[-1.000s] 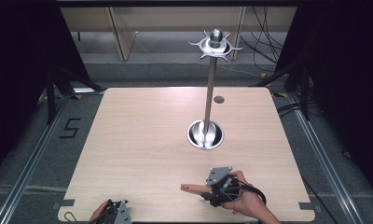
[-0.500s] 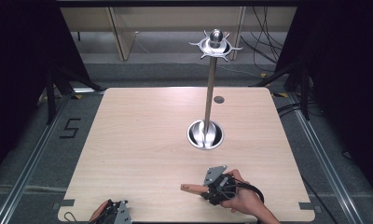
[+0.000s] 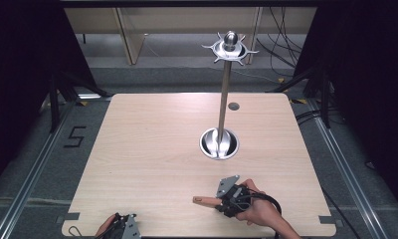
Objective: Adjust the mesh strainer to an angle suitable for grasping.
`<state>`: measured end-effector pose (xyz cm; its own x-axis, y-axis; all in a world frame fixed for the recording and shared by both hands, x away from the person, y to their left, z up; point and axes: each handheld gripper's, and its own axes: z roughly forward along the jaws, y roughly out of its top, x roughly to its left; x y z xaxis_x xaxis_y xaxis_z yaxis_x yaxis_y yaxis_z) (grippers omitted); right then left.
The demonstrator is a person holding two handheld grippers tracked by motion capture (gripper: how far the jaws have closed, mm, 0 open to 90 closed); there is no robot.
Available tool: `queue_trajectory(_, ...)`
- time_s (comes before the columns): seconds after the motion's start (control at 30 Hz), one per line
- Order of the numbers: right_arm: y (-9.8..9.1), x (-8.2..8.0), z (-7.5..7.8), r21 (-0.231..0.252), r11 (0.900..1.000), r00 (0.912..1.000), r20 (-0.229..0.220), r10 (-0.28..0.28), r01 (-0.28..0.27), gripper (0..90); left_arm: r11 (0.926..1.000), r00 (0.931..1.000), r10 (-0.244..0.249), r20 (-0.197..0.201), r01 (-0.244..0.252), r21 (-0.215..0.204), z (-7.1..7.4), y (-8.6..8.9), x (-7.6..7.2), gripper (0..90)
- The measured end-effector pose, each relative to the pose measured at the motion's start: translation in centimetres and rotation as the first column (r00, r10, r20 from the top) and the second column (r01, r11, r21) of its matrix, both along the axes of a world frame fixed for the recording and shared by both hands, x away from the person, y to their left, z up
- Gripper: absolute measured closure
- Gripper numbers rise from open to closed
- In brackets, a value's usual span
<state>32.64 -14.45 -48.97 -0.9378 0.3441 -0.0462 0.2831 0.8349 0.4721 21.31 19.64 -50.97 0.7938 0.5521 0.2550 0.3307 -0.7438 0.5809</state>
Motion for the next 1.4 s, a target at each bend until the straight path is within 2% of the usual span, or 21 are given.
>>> queue_trajectory(0.13,0.3,0.2,0.0,-0.013,0.9994,0.9994,0.013,0.032,-0.032,64.8,1.0000,1.0000,-0.002,0.000,0.002,-0.007,-0.1,0.0,0.0,16.8)
queue_trajectory(0.2,0.3,0.1,0.0,-0.017,0.9997,0.9997,0.012,0.020,-0.019,65.7,1.0000,1.0000,0.000,-0.001,0.000,-0.001,0.0,0.0,0.0,16.8)
queue_trajectory(0.27,0.5,0.0,0.1,-0.032,0.9987,0.9992,0.006,0.039,-0.038,68.9,1.0000,1.0000,-0.003,0.001,0.003,-0.009,0.0,0.0,0.0,16.8)
queue_trajectory(0.3,0.7,0.1,0.1,-0.040,0.9965,0.9968,0.028,0.075,-0.074,70.5,1.0000,1.0000,0.000,0.003,0.000,-0.006,0.0,0.0,0.0,16.8)
queue_trajectory(0.37,0.8,0.0,0.2,-0.047,0.9974,0.9984,0.010,0.055,-0.055,70.7,1.0000,1.0000,0.002,0.007,-0.002,-0.006,-0.1,0.0,0.0,16.8)
queue_trajectory(0.4,0.8,0.2,0.1,-0.047,0.9948,0.9956,0.021,0.091,-0.090,70.8,1.0000,1.0000,-0.004,0.001,0.004,-0.004,0.0,0.0,0.0,16.8)
queue_trajectory(0.5,0.8,0.2,0.2,-0.050,0.9955,0.9961,0.032,0.082,-0.080,70.8,1.0000,1.0000,-0.003,-0.001,0.003,-0.010,0.0,0.0,0.0,16.8)
queue_trajectory(0.53,0.8,-0.1,0.2,-0.047,0.9981,0.9991,0.008,0.041,-0.040,70.8,1.0000,1.0000,-0.003,0.003,0.003,-0.002,0.0,0.0,0.0,16.8)
queue_trajectory(0.67,0.6,0.1,0.4,-0.026,0.9987,0.9989,0.013,0.044,-0.044,70.9,0.9998,0.9999,-0.012,-0.011,0.012,-0.016,-0.1,0.0,0.1,16.8)
queue_trajectory(0.77,0.2,0.3,0.9,0.006,0.9993,0.9989,0.030,0.035,-0.036,70.9,1.0000,0.9999,0.001,0.012,-0.001,-0.003,-0.2,-0.1,0.1,16.8)
queue_trajectory(0.8,-0.1,0.5,1.2,0.040,0.9986,0.9980,0.054,0.034,-0.036,71.2,1.0000,0.9998,0.006,0.020,-0.006,-0.001,-0.2,-0.1,0.0,16.8)
queue_trajectory(0.83,-0.1,0.5,1.2,0.040,0.9986,0.9980,0.054,0.034,-0.036,71.2,1.0000,0.9999,0.004,0.014,-0.004,0.001,-0.2,-0.1,0.0,16.8)
queue_trajectory(0.87,-0.5,0.6,1.6,0.069,0.9975,0.9985,0.054,0.011,-0.015,71.2,0.9999,0.9999,-0.010,-0.009,0.010,-0.012,0.0,0.0,0.0,16.8)
queue_trajectory(0.9,-0.5,0.6,1.6,0.069,0.9975,0.9985,0.054,0.011,-0.015,71.2,0.9999,0.9999,-0.010,-0.009,0.010,-0.012,0.0,0.0,0.0,16.8)
queue_trajectory(0.97,-0.9,0.6,2.0,0.105,0.9943,0.9992,0.035,-0.018,0.014,71.2,0.9998,0.9999,-0.012,-0.009,0.012,-0.016,-0.1,0.0,0.1,16.8)
queue_trajectory(1.0,-1.3,0.9,2.2,0.137,0.9905,0.9992,0.038,-0.009,0.003,71.3,0.9999,0.9999,-0.010,-0.008,0.010,-0.011,0.0,0.0,0.0,16.8)
queue_trajectory(1.07,-1.6,0.8,2.4,0.160,0.9859,0.9981,0.027,-0.056,0.050,71.3,0.9999,0.9999,-0.009,-0.007,0.009,-0.010,0.0,0.0,0.0,16.8)
queue_trajectory(1.3,-2.6,1.3,3.3,0.236,0.9705,0.9986,0.012,-0.052,0.048,71.4,0.9999,0.9999,-0.009,-0.007,0.009,-0.010,0.0,0.0,0.0,16.8)
queue_trajectory(1.33,-2.8,1.4,3.6,0.253,0.9662,0.9986,0.007,-0.052,0.048,71.4,0.9999,0.9999,-0.009,-0.007,0.009,-0.009,0.0,0.0,0.0,16.8)
queue_trajectory(1.37,-3.2,1.5,4.1,0.300,0.9529,0.9990,0.002,-0.045,0.043,71.4,0.9999,0.9999,-0.009,-0.007,0.009,-0.011,0.0,0.0,0.0,16.8)
queue_trajectory(1.4,-3.2,1.5,4.1,0.300,0.9529,0.9990,0.002,-0.045,0.043,71.4,0.9999,0.9999,-0.009,-0.007,0.009,-0.011,0.0,0.0,0.0,16.8)
